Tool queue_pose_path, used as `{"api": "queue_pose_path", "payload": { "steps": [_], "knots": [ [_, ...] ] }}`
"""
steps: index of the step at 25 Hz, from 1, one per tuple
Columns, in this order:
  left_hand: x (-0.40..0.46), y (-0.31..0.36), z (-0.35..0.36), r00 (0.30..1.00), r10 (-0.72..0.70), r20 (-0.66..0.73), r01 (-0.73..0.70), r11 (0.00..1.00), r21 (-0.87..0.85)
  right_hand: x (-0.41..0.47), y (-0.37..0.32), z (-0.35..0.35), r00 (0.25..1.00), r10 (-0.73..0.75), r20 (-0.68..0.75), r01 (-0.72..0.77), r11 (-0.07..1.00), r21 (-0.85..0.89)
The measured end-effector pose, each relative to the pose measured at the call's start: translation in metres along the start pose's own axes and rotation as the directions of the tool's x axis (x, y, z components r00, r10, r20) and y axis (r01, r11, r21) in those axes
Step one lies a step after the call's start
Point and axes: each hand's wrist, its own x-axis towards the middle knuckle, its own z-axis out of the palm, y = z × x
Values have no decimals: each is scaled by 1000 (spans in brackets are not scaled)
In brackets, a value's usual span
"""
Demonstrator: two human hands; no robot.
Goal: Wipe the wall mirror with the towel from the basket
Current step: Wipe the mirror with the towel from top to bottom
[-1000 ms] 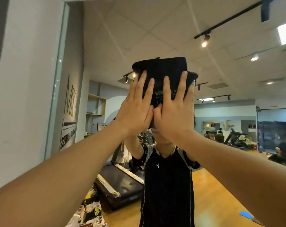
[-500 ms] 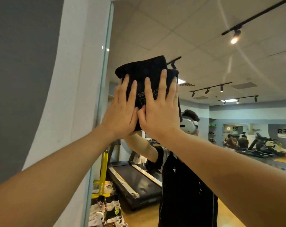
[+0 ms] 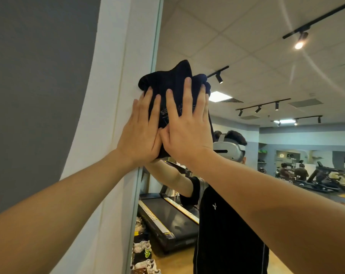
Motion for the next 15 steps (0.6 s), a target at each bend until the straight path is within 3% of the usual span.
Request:
{"api": "queue_pose_path", "payload": {
  "steps": [5, 15],
  "knots": [
    [-1, 13, 1, 998, -63, -15, 62, 997, -33, -2, 8, -2, 1000, -26, 1, 26, 1000, -8],
    [-67, 76, 2, 979, -148, 140, 152, 988, -16, -82, 22, -10, 995, -85, 50, 83, 996, 43]
  ]
}}
